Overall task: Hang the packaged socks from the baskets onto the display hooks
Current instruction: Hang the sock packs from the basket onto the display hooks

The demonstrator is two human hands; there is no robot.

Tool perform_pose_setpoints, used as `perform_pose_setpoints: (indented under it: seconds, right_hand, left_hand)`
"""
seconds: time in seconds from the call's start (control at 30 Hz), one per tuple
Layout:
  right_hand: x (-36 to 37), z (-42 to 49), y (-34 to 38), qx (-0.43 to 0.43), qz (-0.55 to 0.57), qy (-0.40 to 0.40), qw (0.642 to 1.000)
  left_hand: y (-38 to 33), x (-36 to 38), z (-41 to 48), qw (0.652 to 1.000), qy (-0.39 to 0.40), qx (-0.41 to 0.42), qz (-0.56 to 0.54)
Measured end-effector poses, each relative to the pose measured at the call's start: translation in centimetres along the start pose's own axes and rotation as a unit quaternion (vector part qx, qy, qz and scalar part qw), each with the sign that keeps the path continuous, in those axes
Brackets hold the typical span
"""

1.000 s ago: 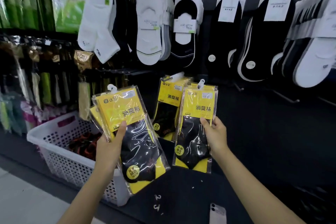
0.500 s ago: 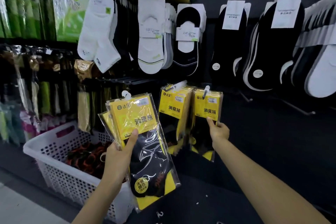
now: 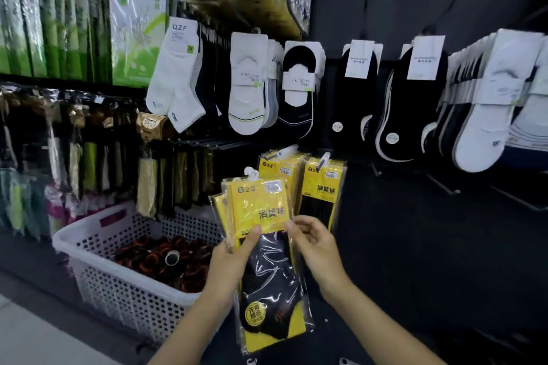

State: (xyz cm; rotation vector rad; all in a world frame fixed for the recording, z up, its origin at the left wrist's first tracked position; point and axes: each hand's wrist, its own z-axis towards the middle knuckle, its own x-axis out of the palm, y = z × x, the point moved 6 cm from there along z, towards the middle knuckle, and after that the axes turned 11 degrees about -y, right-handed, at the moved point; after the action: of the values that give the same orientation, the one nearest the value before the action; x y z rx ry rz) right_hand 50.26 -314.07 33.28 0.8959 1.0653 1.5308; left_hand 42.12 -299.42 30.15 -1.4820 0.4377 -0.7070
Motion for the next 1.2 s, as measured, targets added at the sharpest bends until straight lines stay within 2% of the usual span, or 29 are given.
perform_pose_setpoints:
  seconds: [0.13, 0.3, 0.43, 0.57, 0.67, 0.83, 1.2]
  right_hand:
    - [-0.5, -0.9, 1.4, 0.019, 0.033, 0.020, 0.999]
    - [-2.2, -0.9, 0.9, 0.068, 0.054, 0.021, 0.996]
    - [-5.1, 0.5, -0.6, 0.110, 0.042, -0.065, 0.991]
    - [-8.2, 2.9, -0.7, 0.080, 0.016, -0.149, 0.985]
    - [-8.6, 5.1, -0.4, 0.065, -0.022, -0.161, 0.985]
    - [-6.8, 8.3, -1.5, 0.041, -0.067, -0.145, 0.986]
    - [-6.6, 13.2, -7.4, 0.173, -0.036, -0.253, 0.951]
  left_hand:
    - [-1.4, 0.7, -1.6, 1.000, 0.012, 0.022, -0.009]
    - [-1.9, 0.1, -1.9, 0.998, 0.003, 0.044, 0.044]
    - [-1.7, -1.3, -1.2, 0.994, -0.016, 0.077, 0.074]
    - [-1.7, -3.4, -0.1, 0.990, -0.084, 0.081, 0.083]
    - [-1.6, -4.5, 0.8, 0.986, -0.128, 0.070, 0.083]
    - [-1.4, -4.9, 1.8, 0.983, -0.141, 0.076, 0.096]
    - [0.5, -4.2, 3.7, 0.985, -0.139, 0.056, 0.080]
